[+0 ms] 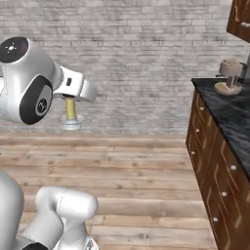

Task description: Get the candle and the wine from the cabinet and move them to the dining counter.

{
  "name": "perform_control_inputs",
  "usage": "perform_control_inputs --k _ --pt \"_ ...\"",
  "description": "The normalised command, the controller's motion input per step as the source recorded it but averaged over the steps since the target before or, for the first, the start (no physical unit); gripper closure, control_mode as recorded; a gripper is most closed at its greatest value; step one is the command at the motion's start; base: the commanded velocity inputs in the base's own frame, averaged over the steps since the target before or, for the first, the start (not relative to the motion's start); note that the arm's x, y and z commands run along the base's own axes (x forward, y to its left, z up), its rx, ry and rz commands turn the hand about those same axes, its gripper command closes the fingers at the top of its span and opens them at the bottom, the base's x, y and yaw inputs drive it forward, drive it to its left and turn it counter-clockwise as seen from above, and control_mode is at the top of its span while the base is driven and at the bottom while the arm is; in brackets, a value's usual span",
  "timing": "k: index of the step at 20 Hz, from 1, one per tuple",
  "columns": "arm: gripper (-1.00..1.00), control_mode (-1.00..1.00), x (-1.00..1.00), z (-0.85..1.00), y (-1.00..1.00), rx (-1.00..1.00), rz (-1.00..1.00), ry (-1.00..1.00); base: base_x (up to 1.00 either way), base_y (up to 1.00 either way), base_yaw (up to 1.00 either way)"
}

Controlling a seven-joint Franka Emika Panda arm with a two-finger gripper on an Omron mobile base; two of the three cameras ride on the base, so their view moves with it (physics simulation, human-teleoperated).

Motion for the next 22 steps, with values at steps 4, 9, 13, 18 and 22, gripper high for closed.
perform_control_inputs --k 4,9,13,18,22 --pt "1.00 1.00 0.00 0.00 0.00 0.00 0.00 0.00 1.00 0.00 -0.01" --pt "1.00 1.00 0.00 0.00 0.00 0.00 0.00 0.00 0.88 -0.02 0.02" --pt "1.00 1.00 0.00 0.00 0.00 0.00 0.00 0.00 0.60 -0.04 0.20" --pt "1.00 1.00 0.00 0.00 0.00 0.00 0.00 0.00 0.59 0.00 0.51" --pt "1.00 1.00 0.00 0.00 0.00 0.00 0.00 0.00 0.41 -0.13 0.90"
